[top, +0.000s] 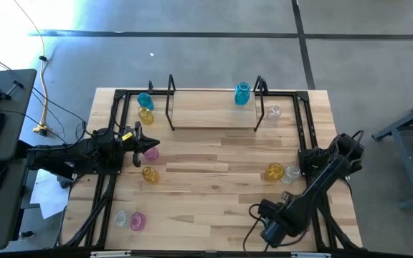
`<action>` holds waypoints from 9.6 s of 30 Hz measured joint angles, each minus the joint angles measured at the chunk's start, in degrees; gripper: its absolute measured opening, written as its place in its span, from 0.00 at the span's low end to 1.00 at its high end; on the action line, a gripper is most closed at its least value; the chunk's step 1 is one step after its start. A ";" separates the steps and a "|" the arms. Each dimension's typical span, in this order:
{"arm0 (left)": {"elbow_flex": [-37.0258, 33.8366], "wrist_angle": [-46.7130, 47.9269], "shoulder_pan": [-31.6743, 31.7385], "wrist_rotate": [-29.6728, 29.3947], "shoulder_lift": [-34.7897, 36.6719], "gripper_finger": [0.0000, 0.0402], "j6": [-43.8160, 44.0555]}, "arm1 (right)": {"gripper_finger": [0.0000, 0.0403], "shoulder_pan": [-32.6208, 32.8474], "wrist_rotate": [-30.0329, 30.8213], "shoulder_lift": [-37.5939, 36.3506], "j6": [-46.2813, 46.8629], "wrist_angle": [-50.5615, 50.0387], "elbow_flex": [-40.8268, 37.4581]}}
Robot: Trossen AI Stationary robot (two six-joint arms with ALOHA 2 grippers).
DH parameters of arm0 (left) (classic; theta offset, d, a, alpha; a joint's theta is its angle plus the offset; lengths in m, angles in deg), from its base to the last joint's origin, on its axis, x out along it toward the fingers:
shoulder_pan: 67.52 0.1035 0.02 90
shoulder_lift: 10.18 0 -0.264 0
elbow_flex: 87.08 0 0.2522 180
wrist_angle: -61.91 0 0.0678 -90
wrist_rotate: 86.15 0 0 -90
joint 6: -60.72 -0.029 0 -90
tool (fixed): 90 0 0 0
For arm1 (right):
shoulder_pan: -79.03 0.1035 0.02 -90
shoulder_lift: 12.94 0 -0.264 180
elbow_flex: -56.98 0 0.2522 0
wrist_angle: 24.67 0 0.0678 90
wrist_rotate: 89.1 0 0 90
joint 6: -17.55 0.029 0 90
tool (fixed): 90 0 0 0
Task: Sort vases onto shelf
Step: Put the bottom blue vase aligned with the other blue vase on the shelf, then adjust the blue vases on the shelf
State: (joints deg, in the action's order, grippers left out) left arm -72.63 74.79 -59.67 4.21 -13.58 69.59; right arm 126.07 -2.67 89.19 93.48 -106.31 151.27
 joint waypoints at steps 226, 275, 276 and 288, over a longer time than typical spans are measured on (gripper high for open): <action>1.62 1.09 2.43 -10.21 -3.21 0.00 -4.42 | 0.32 -89.57 12.09 6.68 -98.37 0.61 27.39; 1.62 1.57 2.43 -9.94 -3.20 0.00 -4.44 | 0.04 -93.20 4.58 10.41 -92.64 3.93 27.37; 1.62 1.57 2.43 -9.93 -3.20 0.00 -4.44 | 0.05 -93.20 4.58 10.40 -92.43 3.87 27.37; 1.62 1.90 2.43 -9.94 -3.21 0.00 -3.99 | 0.05 -93.20 4.63 10.38 -91.35 1.83 27.44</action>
State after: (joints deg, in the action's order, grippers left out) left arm -71.01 76.69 -57.23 -5.73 -16.79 65.60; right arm 32.88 1.96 99.57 2.13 -104.48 178.70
